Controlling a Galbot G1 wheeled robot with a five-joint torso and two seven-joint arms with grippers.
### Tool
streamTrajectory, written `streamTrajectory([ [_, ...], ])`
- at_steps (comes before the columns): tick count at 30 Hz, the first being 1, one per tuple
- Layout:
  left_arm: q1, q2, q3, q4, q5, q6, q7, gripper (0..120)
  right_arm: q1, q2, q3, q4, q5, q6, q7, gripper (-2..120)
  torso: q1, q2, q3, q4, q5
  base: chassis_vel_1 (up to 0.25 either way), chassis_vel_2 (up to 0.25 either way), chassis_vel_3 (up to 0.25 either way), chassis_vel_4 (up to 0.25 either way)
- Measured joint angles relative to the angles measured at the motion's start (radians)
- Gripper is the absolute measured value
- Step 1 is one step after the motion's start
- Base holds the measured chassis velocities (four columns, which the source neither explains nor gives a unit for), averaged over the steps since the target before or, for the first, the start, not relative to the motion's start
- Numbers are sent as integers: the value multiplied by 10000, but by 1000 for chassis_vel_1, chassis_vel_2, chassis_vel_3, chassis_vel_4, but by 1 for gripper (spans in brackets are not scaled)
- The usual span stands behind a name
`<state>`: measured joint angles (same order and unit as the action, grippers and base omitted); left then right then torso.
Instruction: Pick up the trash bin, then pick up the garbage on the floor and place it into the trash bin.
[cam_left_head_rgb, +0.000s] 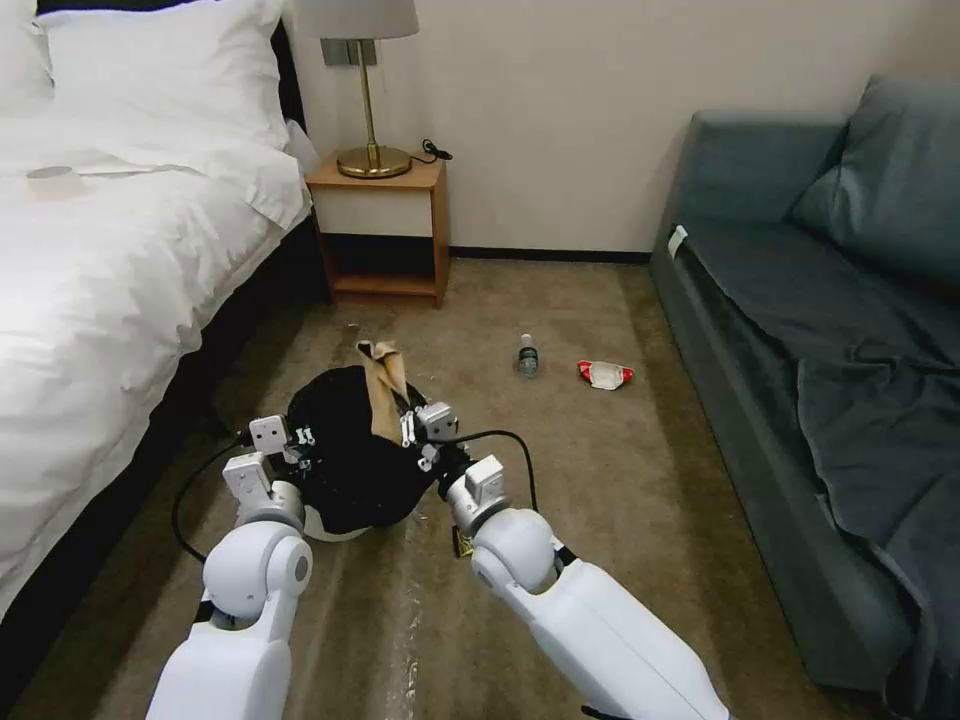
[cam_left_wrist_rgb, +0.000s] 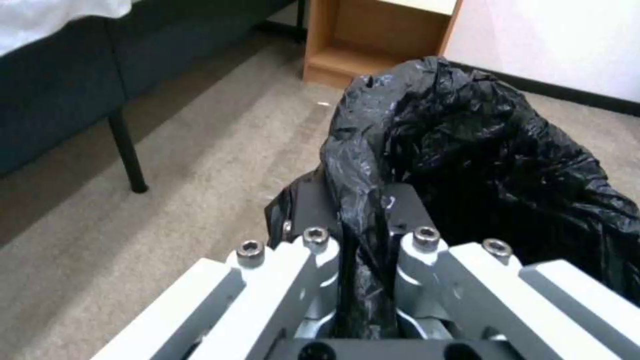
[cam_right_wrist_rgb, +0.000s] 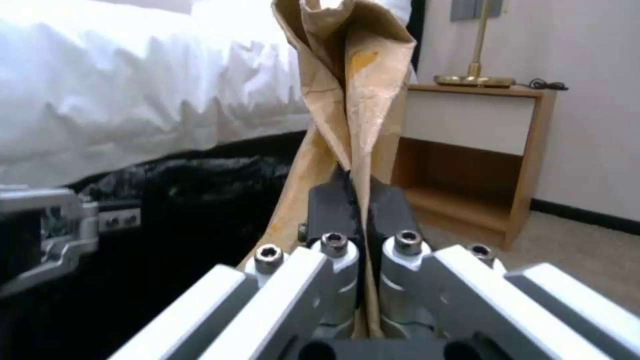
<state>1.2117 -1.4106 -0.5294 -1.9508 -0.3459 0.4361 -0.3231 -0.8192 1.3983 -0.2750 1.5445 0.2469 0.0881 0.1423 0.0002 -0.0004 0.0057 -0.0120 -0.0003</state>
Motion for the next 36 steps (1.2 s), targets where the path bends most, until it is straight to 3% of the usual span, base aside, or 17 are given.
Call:
streamTrajectory([
  [4, 6, -74, 11, 3, 53, -10, 6, 6, -56, 15, 9, -64, -27, 67, -230, 9, 0, 0, 0, 0, 0, 0, 0, 0, 0],
  [5, 4, -112, 13, 6, 81, -11, 6, 6, -82, 24, 10, -78, -28, 78, -285, 17, 0, 0, 0, 0, 0, 0, 0, 0, 0],
  [7, 2, -122, 17, 7, 90, -12, 6, 6, -87, 30, 10, -82, -28, 79, -298, 19, 0, 0, 0, -1, 0, 0, 0, 0, 0],
  [9, -7, -160, 37, 10, 129, -12, 7, 6, -112, 65, 10, -88, -35, 79, -342, 30, 0, 0, -1, 0, 0, 0, 0, 0, 0],
  [12, -10, -168, 42, 12, 136, -13, 6, 6, -124, 80, 10, -87, -33, 79, -346, 36, 0, 0, -1, 0, 1, 0, 0, 0, 0],
  [14, -14, -183, 48, 34, 165, -15, 5, 6, -156, 131, 17, -65, -32, 58, -356, 49, 0, 0, 0, 0, 1, 0, 0, 0, 0],
  [21, -27, -185, 35, 55, 185, -26, 3, 6, -149, 224, 288, -9, -27, -12, -320, 70, -1, 0, 0, 0, 1, 0, 0, 0, 0],
  [23, -34, -150, -15, 56, 184, -37, 4, 6, 64, 232, 892, 44, 173, -462, 94, 85, -1, 0, 0, 0, 1, 0, 0, 0, 0],
  [27, -47, -153, -65, 97, 219, -105, 18, 6, 323, 190, 1589, -168, 236, -809, 546, 96, -1, 0, -1, 0, 2, 0, 0, 0, 0],
  [34, -19, -127, -169, 159, 255, -212, 73, 5, 501, -152, 2738, -1305, -652, -518, 344, 100, -1, 0, 0, -1, 2, 0, 0, 0, 0],
  [36, -30, -53, -218, 164, 211, -213, 80, 5, 352, -545, 3076, -2018, -895, -289, -596, 100, -1, 0, 0, -1, 3, 0, 0, 0, 0],
])
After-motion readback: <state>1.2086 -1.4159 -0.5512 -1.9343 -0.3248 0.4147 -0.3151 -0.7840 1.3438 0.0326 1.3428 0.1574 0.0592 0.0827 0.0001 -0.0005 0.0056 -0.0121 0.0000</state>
